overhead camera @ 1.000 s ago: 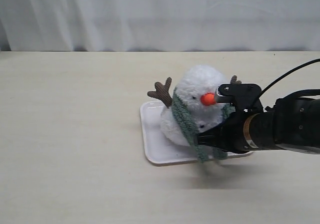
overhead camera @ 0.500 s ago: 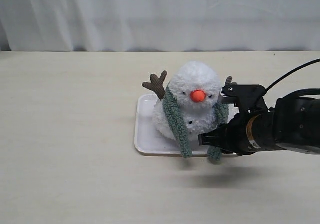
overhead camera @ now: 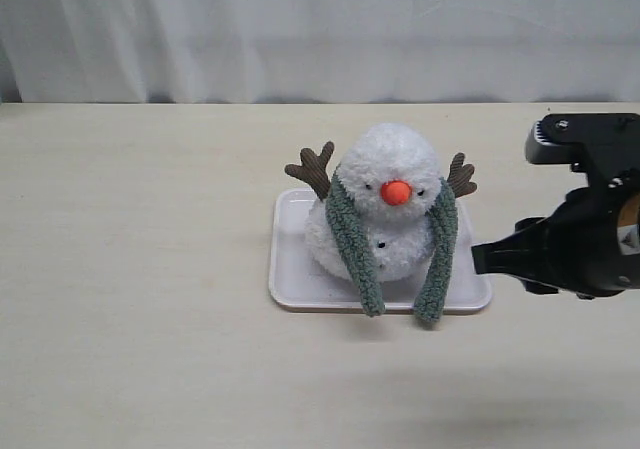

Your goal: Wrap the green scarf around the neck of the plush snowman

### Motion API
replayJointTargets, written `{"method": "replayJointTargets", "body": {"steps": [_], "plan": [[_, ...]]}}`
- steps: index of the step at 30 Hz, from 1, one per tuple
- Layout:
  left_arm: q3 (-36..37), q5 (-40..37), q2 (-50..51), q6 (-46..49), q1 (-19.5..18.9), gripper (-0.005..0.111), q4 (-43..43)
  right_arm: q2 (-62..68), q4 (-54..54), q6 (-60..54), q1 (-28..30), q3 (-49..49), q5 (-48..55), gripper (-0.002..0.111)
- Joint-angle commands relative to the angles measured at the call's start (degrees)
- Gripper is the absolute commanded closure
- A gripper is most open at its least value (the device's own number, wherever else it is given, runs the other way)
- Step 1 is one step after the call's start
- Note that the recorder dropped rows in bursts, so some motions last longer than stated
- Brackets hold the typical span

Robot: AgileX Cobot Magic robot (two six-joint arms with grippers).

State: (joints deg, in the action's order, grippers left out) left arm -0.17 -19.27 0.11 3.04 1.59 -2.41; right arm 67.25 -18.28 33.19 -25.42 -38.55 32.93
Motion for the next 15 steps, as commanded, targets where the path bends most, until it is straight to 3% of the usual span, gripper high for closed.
{"method": "replayJointTargets", "body": {"steps": [1, 11, 15], "plan": [[0.2, 0.7, -0.1, -0.1, -0.1, 0.107, 0.1, -8.9, 1.6, -3.0, -0.1, 0.0, 6.8, 0.068], [0.2, 0.7, -0.1, -0.1, -0.1, 0.107, 0.1, -35.6, 1.6, -6.7, -0.1, 0.0, 17.0, 0.1], [0.2, 0.7, -0.1, -0.1, -0.1, 0.107, 0.1, -45.7, 1.6, -6.7, -0.1, 0.0, 17.0, 0.104]]}}
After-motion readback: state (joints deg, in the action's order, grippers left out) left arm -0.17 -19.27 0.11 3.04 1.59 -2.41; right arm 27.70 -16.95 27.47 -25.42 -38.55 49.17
